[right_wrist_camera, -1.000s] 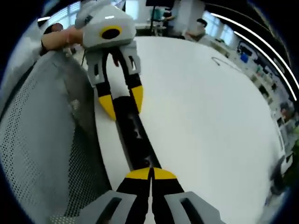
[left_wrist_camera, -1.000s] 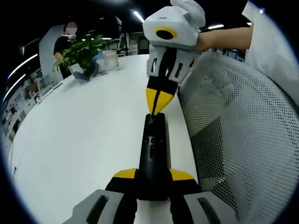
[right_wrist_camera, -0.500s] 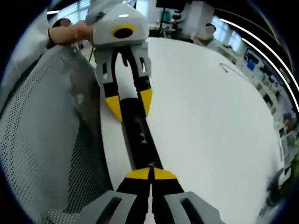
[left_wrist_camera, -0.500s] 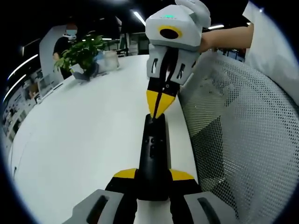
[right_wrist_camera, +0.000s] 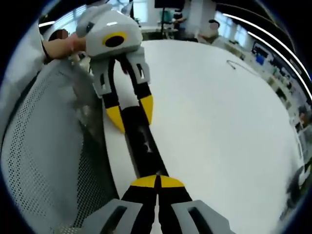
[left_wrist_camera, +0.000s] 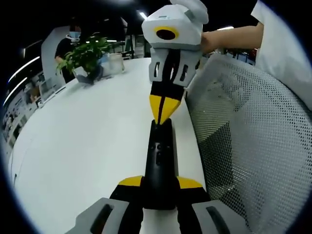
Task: Press the specified remote control buttons in sequence, fully releasing each button before pressing the next.
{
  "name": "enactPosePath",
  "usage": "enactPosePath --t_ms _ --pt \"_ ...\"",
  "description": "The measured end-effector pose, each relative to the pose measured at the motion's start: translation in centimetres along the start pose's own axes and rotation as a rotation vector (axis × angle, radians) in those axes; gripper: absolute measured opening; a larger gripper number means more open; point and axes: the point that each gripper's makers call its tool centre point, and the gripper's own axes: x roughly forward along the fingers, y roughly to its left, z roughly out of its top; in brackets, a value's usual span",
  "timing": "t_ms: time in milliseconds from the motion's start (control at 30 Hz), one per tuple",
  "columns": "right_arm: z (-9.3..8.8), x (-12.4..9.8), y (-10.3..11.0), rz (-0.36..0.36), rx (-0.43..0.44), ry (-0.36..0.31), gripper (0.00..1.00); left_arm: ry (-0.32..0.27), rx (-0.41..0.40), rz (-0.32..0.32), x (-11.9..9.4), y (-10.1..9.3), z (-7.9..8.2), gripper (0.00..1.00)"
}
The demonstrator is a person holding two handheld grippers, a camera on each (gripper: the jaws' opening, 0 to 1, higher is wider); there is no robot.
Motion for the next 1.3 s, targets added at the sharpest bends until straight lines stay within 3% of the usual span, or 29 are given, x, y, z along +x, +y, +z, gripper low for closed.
enactPosePath --t_ms 67,167,200,233,300,433,567,733,800,1000,1133,1233,1300 --pt "0.5 0.2 0.4 0.019 -0.044 0.001 0.00 -0.007 -0.006 0.005 0.1 0.1 0.0 0.24" --pt "0.2 0.6 1.4 0.064 -0.124 0.053 0.00 -0.012 -0.004 0.006 0.1 0.1 0.0 0.24" --pt "0.3 0.6 0.9 0.031 -0.150 0.047 0.00 -0.012 -0.004 0.006 0.1 0.1 0.1 0.24" --pt "0.4 0.6 1.1 0.044 -0.161 0.043 0.00 -0.011 -0.004 0.006 0.1 0.2 0.1 0.24" --pt "-0.1 0.4 0.9 0.034 -0.136 0.064 0.00 -0.010 -0.004 0.007 0.1 0.2 0.1 0.24" --pt "-0.1 0.4 0.8 0.046 -0.104 0.045 0.00 -0.010 -0.003 0.007 0.1 0.1 0.1 0.24" --pt "0.0 0.5 0.9 0.038 -0.181 0.060 0.00 -0.012 -0.001 0.005 0.1 0.1 0.1 0.24" --pt "0.2 0.6 0.8 0.040 -0.179 0.043 0.00 -0.011 0.000 0.004 0.0 0.1 0.1 0.24" --pt "0.2 0.6 0.7 0.047 -0.160 0.024 0.00 -0.011 -0.001 0.005 0.0 0.1 0.1 0.24" --pt "0.4 0.4 0.6 0.049 -0.046 -0.128 0.00 -0.015 -0.002 0.008 0.0 0.0 0.2 0.24" --pt "0.5 0.3 0.7 0.054 0.068 -0.211 0.00 -0.016 -0.002 0.010 0.0 0.0 0.2 0.24" --pt "0.5 0.3 1.0 0.052 0.056 -0.208 0.02 -0.016 -0.005 0.011 0.0 0.0 0.2 0.24" --pt "0.4 0.4 0.7 0.020 -0.001 -0.173 0.01 -0.015 -0.005 0.011 0.0 0.0 0.2 0.24"
